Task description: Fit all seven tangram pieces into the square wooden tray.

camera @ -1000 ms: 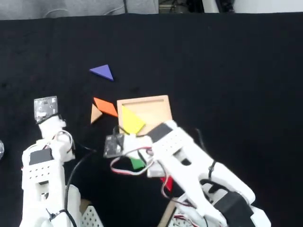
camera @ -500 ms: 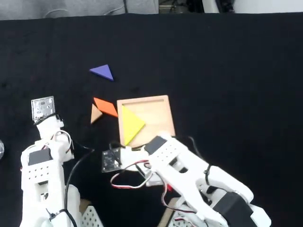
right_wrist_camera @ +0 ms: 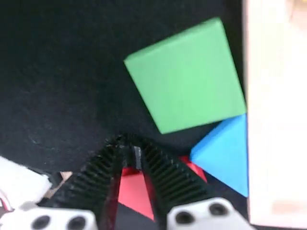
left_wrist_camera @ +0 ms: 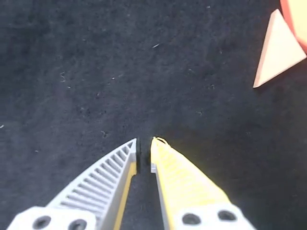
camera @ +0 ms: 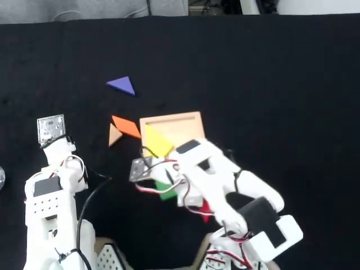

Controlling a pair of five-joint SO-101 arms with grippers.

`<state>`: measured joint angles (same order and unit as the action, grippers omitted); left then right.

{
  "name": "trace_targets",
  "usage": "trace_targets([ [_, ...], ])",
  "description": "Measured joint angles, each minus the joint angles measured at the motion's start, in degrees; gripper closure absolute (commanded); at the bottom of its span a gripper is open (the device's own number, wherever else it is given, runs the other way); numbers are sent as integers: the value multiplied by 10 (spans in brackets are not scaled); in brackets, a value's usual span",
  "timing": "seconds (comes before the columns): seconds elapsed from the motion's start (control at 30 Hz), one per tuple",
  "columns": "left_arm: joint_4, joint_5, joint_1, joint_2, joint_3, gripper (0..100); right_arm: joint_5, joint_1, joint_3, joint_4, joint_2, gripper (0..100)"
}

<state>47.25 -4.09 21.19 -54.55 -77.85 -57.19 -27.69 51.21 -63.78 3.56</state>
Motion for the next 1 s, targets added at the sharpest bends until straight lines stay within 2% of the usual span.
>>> trace_targets([
  [0.2,0,0,0,0,0,927,-48,113,4,-26,55,988],
  [0.47,0,0,0,0,0,927,-73,189,4,-51,156,988],
  [0.63,0,0,0,0,0,927,-73,237,0,-10,158,988],
  [0.73,0,0,0,0,0,927,-13,270,-43,30,158,987],
  [0.87,0,0,0,0,0,927,138,276,-92,101,136,972],
  [1.0,0,0,0,0,0,927,218,234,-157,76,54,825],
])
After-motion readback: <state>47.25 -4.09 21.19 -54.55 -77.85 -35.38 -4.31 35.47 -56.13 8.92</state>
